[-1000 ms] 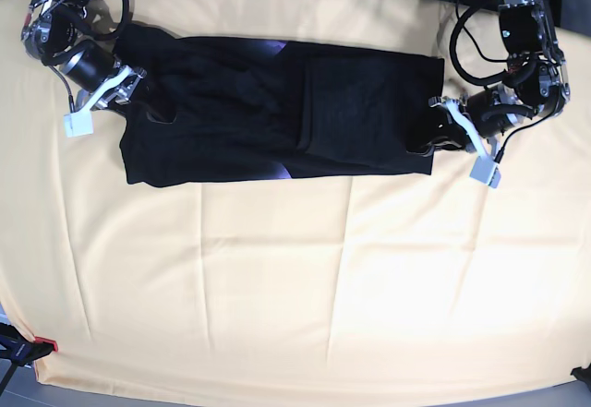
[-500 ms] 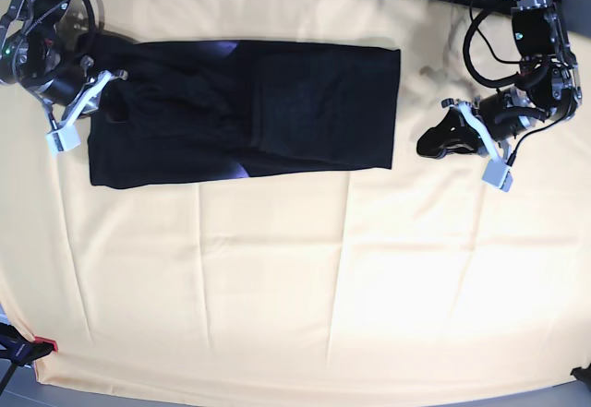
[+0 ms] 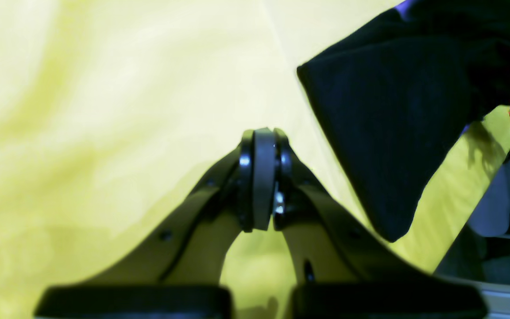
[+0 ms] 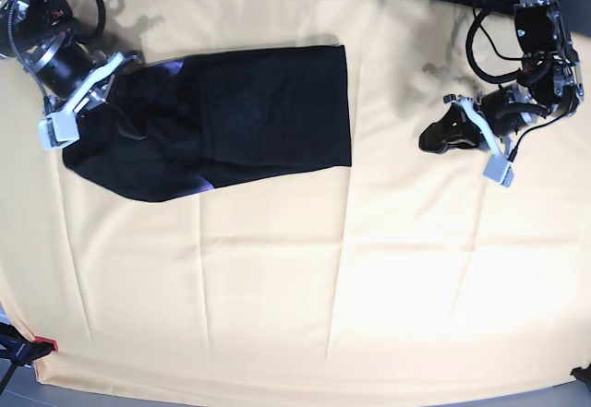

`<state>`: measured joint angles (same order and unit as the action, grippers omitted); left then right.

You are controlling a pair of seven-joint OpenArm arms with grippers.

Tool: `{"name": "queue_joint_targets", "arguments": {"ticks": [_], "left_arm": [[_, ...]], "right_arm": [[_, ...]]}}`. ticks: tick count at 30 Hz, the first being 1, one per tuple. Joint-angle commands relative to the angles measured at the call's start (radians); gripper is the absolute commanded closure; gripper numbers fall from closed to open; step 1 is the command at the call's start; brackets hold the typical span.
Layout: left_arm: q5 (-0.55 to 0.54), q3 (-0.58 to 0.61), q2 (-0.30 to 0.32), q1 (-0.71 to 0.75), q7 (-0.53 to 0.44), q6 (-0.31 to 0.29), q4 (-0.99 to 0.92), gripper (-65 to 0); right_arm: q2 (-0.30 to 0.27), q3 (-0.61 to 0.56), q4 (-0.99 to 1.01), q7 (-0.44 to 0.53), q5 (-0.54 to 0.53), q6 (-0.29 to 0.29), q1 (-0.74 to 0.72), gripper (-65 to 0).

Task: Fold the T-shirt properly
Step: 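Grasp the other strip end with the right gripper and fold it over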

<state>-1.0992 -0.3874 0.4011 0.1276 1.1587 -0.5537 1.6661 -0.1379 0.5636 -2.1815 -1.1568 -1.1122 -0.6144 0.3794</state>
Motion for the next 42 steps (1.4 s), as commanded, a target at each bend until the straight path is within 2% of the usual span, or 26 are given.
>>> {"name": "queue_joint_targets", "arguments": {"ticks": [1, 4, 9, 16, 18, 23, 24, 25, 27, 28, 29, 31, 32, 35, 37, 39, 40, 42], "left_arm": [[-0.024, -0.006, 0.014, -0.008, -0.024, -0.003, 0.014, 0.0], [-0.028, -0.006, 0.014, 0.0, -0.026, -0.003, 0.014, 0.0], [-0.04, -0.006, 0.014, 0.005, -0.026, -0.003, 0.014, 0.0], [-0.043, -0.006, 0.014, 0.006, -0.026, -0.003, 0.014, 0.0], [-0.043, -0.006, 0.014, 0.005, -0.026, -0.003, 0.014, 0.0], [-0.068, -0.006, 0.014, 0.005, -0.026, -0.003, 0.014, 0.0], [-0.072, -0.006, 0.014, 0.005, -0.026, -0.003, 0.014, 0.0], [-0.075, -0.006, 0.014, 0.006, -0.026, -0.003, 0.014, 0.0], [-0.09, -0.006, 0.015, 0.005, -0.019, -0.003, 0.014, 0.0], [-0.102, -0.006, 0.014, 0.005, -0.013, -0.003, 0.014, 0.0], [-0.12, -0.006, 0.015, 0.005, -0.005, -0.003, 0.014, 0.0], [-0.138, -0.006, 0.015, 0.005, 0.002, -0.004, 0.015, -0.9], [-0.14, -0.006, 0.015, 0.005, 0.002, -0.008, 0.015, -4.1], [-0.145, -0.006, 0.015, 0.005, 0.01, -0.027, 0.015, -9.0], [-0.164, -0.007, 0.018, 0.005, 0.026, -0.031, 0.015, -9.0], [-0.198, -0.007, 0.021, 0.005, 0.034, -0.031, 0.015, -9.0], [-0.208, -0.007, 0.021, 0.005, 0.038, -0.031, 0.015, -9.0], [-0.228, -0.007, 0.02, 0.005, 0.039, -0.037, 0.015, -9.0]], "right_arm": [[0.013, -0.015, -0.018, 0.026, -0.038, -0.015, -0.008, 0.0], [0.078, -0.098, -0.016, 0.026, -0.027, -0.04, -0.008, 0.0], [0.142, -0.273, -0.016, 0.048, 0.103, -0.064, -0.008, 0.0], [0.16, -0.498, 0.004, 0.217, 0.333, -0.062, -0.015, 0.0], [0.16, -0.557, 0.03, 0.241, 0.391, -0.043, -0.031, 0.0], [0.16, -0.663, 0.122, 0.241, 0.407, -0.034, -0.102, 0.0], [0.16, -0.674, 0.13, 0.241, 0.407, -0.04, -0.117, -2.7], [0.16, -0.682, 0.132, 0.241, 0.407, -0.049, -0.132, -11.9], [0.16, -0.689, 0.131, 0.239, 0.396, -0.056, -0.164, -35.5], [0.16, -0.688, 0.131, 0.228, 0.371, -0.06, -0.18, -44.4], [0.159, -0.688, 0.128, 0.208, 0.338, -0.061, -0.198, -48.9], [0.159, -0.688, 0.103, 0.144, 0.255, -0.084, -0.233, -49.6], [0.159, -0.688, 0.081, 0.118, 0.204, -0.084, -0.246, -49.5], [0.159, -0.685, 0.008, 0.108, 0.14, -0.084, -0.258, -49.5], [0.159, -0.686, -0.026, 0.097, 0.11, -0.084, -0.254, -49.5], [0.16, -0.692, -0.027, 0.093, 0.036, -0.084, -0.242, -49.5], [0.159, -0.703, -0.027, 0.093, 0.032, -0.084, -0.238, -49.5], [0.159, -0.723, -0.027, 0.094, 0.106, -0.084, -0.246, -49.5]]}}
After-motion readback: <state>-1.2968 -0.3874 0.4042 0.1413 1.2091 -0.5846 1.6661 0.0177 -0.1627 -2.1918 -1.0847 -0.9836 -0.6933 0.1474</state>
